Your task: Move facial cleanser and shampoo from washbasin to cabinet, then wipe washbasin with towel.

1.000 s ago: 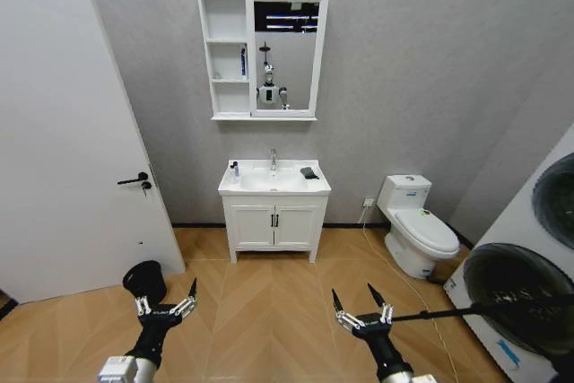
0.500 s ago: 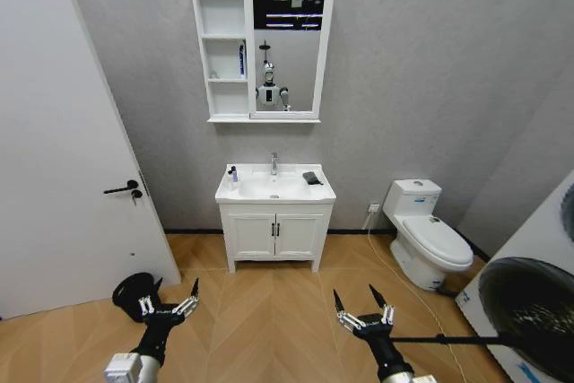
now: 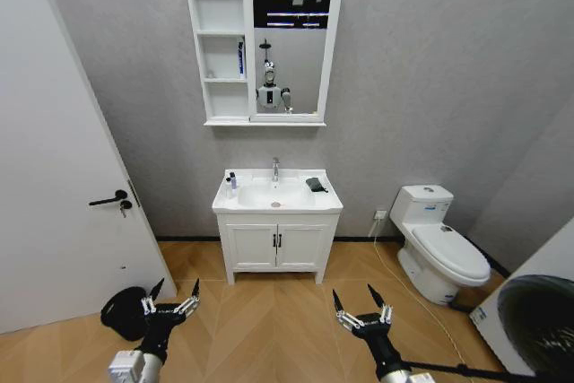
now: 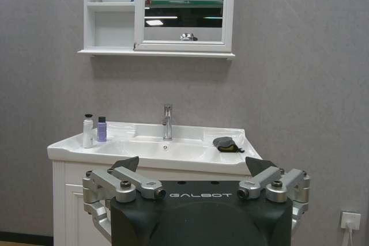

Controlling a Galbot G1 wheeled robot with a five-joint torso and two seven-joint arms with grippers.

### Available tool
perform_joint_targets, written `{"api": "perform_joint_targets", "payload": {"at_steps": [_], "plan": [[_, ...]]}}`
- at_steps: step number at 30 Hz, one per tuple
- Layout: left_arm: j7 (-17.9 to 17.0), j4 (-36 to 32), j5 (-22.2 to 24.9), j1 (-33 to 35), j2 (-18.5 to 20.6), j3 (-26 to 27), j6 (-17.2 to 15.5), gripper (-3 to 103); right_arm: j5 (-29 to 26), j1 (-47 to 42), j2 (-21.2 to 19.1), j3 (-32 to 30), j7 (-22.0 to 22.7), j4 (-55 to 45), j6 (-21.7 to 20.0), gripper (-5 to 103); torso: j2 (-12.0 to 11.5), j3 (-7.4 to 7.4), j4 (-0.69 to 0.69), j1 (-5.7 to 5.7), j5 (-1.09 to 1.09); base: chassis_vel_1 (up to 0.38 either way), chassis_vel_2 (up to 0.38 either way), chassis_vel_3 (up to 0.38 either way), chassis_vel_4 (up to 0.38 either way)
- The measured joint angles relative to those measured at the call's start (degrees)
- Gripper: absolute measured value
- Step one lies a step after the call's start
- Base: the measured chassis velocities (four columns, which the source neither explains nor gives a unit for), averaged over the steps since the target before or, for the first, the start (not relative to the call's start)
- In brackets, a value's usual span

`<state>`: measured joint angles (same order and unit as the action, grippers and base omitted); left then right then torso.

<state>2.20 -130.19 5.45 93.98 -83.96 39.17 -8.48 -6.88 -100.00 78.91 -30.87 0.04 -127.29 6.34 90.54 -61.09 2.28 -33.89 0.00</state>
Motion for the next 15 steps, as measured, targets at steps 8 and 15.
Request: {"api": "perform_joint_targets", "payload": {"at_steps": [8, 15], "plan": [[0.05, -0.01, -0.18, 0.21, -0.11, -0.05, 0.12, 96, 0.07, -0.48, 0.13, 0.02, -0.21, 0.28, 0.68, 100, 0.00, 0.00, 0.00, 0.00, -0.01, -0.309, 0.314, 0.299, -0.314], [0.07, -0.12, -0.18, 0.44, -0.19, 0.03, 0.27, 96, 0.13, -0.52, 0.04, -0.03, -0.37, -0.12, 0.67, 100, -0.02, -0.01, -0.04, -0.03, 0.00, -0.342, 0.351, 0.353, -0.341]]}}
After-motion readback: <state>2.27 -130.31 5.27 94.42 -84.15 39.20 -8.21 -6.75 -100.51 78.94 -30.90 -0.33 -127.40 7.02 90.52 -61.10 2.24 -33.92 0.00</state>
